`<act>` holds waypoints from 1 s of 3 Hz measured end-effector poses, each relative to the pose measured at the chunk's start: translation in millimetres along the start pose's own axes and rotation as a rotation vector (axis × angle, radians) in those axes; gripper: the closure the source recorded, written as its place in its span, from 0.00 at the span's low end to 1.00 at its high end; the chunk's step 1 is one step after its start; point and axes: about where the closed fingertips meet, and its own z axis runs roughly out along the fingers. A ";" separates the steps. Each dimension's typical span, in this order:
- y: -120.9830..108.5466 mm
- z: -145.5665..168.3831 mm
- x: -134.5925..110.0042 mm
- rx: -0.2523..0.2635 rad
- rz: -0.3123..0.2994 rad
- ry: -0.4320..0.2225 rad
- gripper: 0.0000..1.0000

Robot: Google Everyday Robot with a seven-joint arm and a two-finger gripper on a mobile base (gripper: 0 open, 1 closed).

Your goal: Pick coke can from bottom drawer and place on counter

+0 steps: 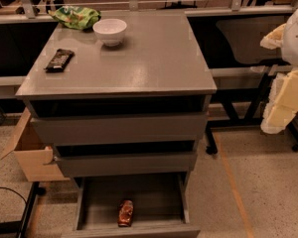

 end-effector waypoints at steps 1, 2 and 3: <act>0.0 0.0 0.0 0.000 0.000 0.000 0.00; 8.8 16.6 -10.0 -0.039 -0.091 -0.031 0.00; 44.9 79.5 -41.0 -0.192 -0.325 -0.093 0.00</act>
Offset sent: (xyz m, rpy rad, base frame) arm -0.0065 0.0590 -0.0774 0.0376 0.0929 0.4734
